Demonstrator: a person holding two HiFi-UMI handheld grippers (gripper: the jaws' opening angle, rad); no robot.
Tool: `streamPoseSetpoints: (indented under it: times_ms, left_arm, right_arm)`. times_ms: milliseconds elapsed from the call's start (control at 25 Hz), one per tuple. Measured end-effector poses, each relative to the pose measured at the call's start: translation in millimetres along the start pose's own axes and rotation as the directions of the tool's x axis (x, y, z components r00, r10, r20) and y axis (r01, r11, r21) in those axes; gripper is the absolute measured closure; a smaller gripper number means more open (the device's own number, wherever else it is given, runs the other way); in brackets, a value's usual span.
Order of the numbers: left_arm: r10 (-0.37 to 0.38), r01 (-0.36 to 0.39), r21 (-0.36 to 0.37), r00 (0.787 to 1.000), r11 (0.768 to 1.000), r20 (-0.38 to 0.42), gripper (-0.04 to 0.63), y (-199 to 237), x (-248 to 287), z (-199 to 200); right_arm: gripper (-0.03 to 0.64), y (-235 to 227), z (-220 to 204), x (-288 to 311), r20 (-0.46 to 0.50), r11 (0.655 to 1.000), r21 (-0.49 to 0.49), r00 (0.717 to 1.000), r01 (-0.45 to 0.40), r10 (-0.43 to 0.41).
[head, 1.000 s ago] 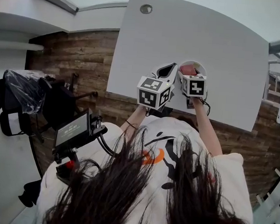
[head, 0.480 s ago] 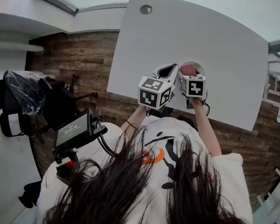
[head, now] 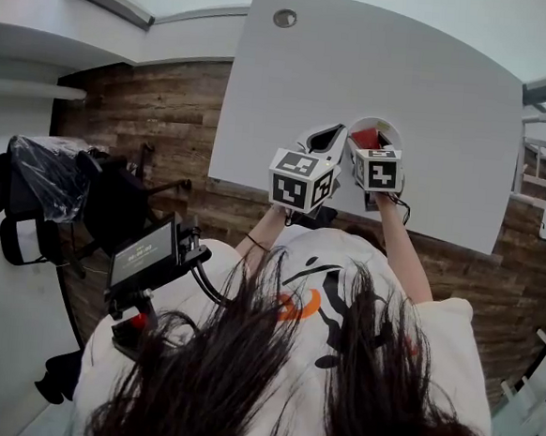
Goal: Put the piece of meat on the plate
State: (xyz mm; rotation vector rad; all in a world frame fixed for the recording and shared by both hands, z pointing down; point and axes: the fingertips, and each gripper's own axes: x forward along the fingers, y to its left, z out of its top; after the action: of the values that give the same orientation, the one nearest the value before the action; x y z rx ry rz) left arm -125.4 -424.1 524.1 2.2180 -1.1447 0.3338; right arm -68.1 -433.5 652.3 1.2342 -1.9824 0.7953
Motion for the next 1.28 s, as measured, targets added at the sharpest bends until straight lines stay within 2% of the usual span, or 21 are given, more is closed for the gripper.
streamPoseSetpoints:
  times_ms: [280,440,600,840,1000,1040,1080,1200,1280]
  left_arm:
    - [0.002,-0.002,0.012,1.0,1.0,-0.009,0.589,2.2,0.9,-2.1]
    - [0.006,-0.006,0.013,1.0,1.0,-0.01,0.589,4.7,0.2,-3.0]
    - [0.005,-0.005,0.015,1.0,1.0,-0.012,0.589,3.8,0.2,-2.8]
    - [-0.006,0.006,0.013,1.0,1.0,-0.024,0.589,1.3,-3.0,-9.3]
    - [-0.018,0.019,0.009,0.999,1.0,-0.032,0.589,-6.0,-3.2,-13.2]
    - [-0.019,0.019,0.006,0.999,1.0,-0.032,0.589,-7.1,-3.6,-13.5]
    - [-0.018,0.018,0.003,0.999,1.0,-0.032,0.589,-7.7,-4.2,-13.6]
    - [-0.014,0.014,-0.011,0.999,1.0,-0.03,0.589,-5.8,-6.2,-13.5]
    - [-0.008,0.008,-0.02,1.0,1.0,-0.028,0.589,-0.5,-6.6,-12.6]
  right_arm:
    - [0.291,0.3,2.9,2.3,0.007,1.0,-0.008,1.0,0.0,0.0]
    - [0.291,-3.5,19.3,-5.3,0.086,0.999,0.047,0.996,-0.01,0.006]
    - [0.291,-6.1,23.6,-22.4,0.124,0.993,0.105,0.992,-0.05,0.037]
    - [0.293,3.5,37.6,-60.5,0.254,0.968,0.195,0.962,-0.155,0.102]
    - [0.293,3.8,48.9,-85.5,0.331,0.964,0.2,0.938,-0.174,0.101]
    - [0.373,3.3,51.9,-90.8,0.35,0.964,0.203,0.932,-0.171,0.091]
    - [0.399,3.2,54.6,-94.8,0.364,0.963,0.209,0.927,-0.169,0.084]
    - [0.407,5.3,60.3,-99.7,0.384,0.955,0.233,0.92,-0.181,0.081]
    - [0.51,5.4,65.6,-100.6,0.4,0.954,0.245,0.914,-0.174,0.064]
